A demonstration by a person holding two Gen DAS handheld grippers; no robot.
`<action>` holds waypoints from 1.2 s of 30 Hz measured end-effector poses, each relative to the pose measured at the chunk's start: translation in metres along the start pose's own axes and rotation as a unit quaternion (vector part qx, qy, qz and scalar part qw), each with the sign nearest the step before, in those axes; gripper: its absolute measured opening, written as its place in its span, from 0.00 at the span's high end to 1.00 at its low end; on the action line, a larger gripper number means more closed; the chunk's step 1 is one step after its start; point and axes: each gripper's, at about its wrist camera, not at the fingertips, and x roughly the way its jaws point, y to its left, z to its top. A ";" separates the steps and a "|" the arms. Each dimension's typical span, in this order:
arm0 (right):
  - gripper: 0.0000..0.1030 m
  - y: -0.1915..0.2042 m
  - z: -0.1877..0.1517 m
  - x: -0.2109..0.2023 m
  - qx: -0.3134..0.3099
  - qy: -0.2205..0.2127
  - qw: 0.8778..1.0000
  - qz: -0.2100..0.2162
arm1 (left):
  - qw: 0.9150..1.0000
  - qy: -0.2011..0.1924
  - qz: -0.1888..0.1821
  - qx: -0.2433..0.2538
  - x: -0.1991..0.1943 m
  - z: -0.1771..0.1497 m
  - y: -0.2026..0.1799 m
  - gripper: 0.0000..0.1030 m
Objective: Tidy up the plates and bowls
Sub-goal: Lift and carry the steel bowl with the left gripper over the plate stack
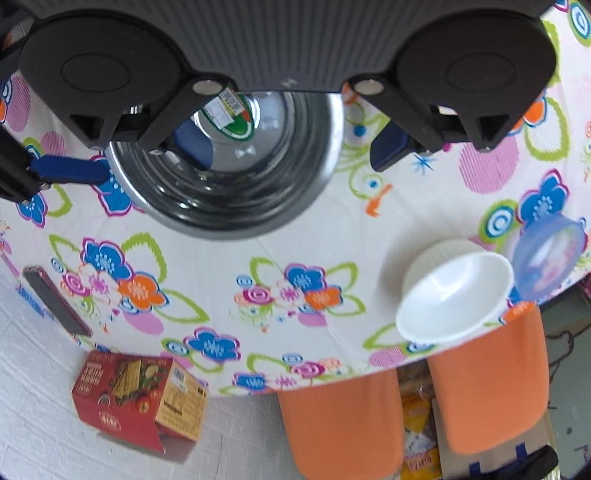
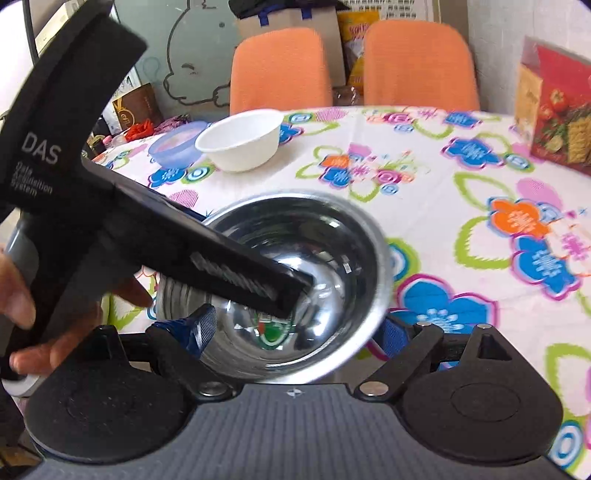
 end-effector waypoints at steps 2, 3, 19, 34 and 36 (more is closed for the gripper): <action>0.25 -0.005 -0.002 -0.014 0.001 -0.023 1.000 -0.009 | 1.000 0.001 -0.004 0.000 0.000 0.002 0.002 0.10; 0.25 -0.008 -0.002 -0.019 0.005 -0.034 0.999 -0.015 | 1.000 0.004 -0.002 -0.001 0.002 0.001 0.003 0.10; 0.23 -0.011 -0.001 0.030 -0.041 -0.002 0.996 -0.073 | 1.000 0.019 0.009 0.014 0.027 -0.017 0.009 0.14; 0.64 0.002 -0.007 0.025 -0.066 -0.036 0.997 -0.027 | 0.999 0.022 0.004 -0.024 0.000 -0.026 0.007 0.68; 0.65 0.003 -0.007 0.018 -0.061 -0.032 0.997 -0.018 | 0.999 0.021 -0.004 -0.027 -0.013 -0.031 0.005 0.68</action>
